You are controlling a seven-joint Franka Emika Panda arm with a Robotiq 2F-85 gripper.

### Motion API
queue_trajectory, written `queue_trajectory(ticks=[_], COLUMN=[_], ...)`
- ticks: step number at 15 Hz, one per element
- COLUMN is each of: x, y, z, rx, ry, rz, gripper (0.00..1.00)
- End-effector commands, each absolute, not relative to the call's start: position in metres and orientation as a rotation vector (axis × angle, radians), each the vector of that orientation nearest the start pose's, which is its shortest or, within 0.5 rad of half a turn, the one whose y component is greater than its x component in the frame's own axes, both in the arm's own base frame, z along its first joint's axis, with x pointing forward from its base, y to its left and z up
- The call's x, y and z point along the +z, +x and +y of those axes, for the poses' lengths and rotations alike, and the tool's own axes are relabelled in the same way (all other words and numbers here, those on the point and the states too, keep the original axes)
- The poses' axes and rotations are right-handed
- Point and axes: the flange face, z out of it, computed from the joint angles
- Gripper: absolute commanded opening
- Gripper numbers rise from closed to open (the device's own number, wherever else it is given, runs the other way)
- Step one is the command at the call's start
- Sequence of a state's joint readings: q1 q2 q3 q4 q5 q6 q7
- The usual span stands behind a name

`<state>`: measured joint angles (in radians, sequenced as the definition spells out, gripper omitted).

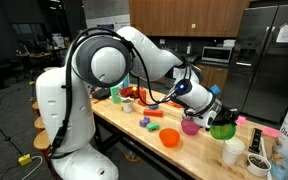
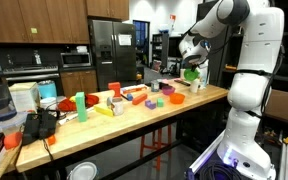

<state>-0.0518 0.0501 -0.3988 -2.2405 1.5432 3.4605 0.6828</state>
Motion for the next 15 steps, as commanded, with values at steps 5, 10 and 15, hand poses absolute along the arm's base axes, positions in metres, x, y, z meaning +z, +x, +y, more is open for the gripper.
queue_trajectory(ticks=[5, 10, 15], x=[0.439, 0.436, 0.427], y=[0.393, 0.415, 0.445], z=[-0.346, -0.319, -0.287], rx=[-1.125, -1.093, -1.086], ry=[-0.417, -0.497, -0.647], rz=[2.416, 2.396, 2.373], gripper=[0.01, 0.01, 0.01])
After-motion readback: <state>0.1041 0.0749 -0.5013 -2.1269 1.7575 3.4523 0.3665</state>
